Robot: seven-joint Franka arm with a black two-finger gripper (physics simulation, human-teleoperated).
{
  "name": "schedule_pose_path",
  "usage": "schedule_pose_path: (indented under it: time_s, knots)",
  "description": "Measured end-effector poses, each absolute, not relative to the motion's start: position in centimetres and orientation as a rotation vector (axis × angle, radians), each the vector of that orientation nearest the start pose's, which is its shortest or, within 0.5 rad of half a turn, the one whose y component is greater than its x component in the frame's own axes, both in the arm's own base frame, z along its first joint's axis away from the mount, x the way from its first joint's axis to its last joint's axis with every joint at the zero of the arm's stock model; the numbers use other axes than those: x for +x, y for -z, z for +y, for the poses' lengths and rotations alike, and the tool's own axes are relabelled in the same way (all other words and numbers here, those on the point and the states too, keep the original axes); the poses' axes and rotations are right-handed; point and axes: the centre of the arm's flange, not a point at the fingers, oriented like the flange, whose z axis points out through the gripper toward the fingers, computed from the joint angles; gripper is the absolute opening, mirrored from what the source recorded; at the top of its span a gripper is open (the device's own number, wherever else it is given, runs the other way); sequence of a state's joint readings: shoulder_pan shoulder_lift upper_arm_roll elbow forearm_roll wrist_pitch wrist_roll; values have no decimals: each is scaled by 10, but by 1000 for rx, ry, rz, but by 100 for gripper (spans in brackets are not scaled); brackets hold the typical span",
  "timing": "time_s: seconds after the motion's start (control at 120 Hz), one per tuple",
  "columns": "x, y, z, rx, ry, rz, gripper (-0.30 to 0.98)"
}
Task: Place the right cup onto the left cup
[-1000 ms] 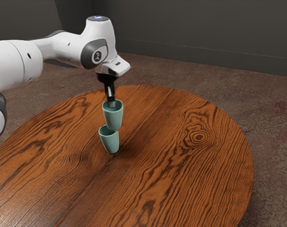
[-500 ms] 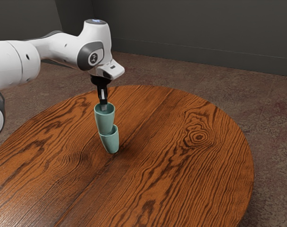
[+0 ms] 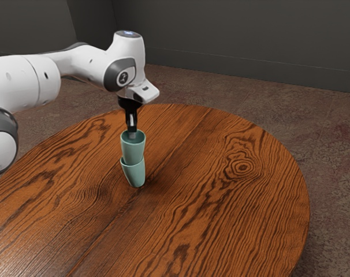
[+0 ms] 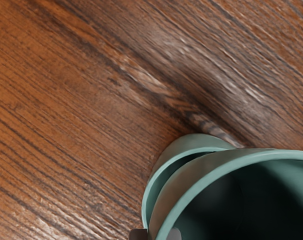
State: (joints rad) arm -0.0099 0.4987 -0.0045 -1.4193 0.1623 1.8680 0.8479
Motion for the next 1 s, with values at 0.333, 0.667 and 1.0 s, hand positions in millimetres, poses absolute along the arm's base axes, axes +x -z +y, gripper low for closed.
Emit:
schedule_pose_path:
  time_s: [0.333, 0.667, 1.0]
  knots:
    - [695, -421, 7, -2706, -139, 1322, 34]
    - [668, -490, -12, -2686, -114, 1338, 61]
    - [606, -542, 11, -2743, -170, 1282, 67]
